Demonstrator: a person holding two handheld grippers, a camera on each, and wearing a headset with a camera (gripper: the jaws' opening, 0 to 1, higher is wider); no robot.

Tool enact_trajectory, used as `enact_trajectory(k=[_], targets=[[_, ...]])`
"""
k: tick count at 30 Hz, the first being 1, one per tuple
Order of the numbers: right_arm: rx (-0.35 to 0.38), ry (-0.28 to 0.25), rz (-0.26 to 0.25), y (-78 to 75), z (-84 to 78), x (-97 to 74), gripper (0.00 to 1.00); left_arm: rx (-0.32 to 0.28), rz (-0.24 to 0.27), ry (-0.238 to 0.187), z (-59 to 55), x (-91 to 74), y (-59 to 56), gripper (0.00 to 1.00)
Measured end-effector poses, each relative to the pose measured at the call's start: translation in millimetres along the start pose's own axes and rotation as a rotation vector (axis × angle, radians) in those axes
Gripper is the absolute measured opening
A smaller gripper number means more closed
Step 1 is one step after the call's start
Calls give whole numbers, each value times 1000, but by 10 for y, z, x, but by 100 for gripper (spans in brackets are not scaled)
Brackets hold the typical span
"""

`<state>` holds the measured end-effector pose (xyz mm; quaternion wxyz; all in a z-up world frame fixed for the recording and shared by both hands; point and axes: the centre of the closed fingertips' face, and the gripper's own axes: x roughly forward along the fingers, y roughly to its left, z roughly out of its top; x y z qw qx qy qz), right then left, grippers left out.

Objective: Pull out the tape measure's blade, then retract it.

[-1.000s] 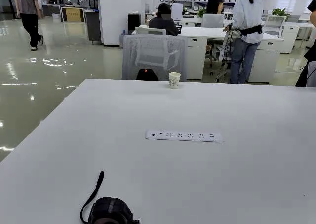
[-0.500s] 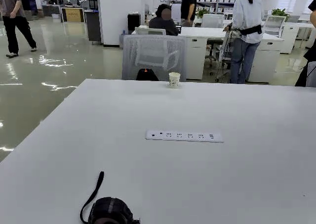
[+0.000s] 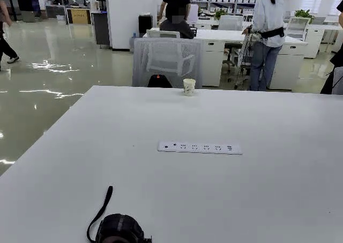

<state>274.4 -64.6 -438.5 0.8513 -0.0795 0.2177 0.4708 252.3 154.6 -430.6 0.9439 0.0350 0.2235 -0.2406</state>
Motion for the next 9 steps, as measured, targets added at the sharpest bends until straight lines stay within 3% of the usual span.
enact_trajectory(k=[9], targets=[[0,0,-1,-7,-7,-2,99,1,-1,-2,-13,-10,7,99]])
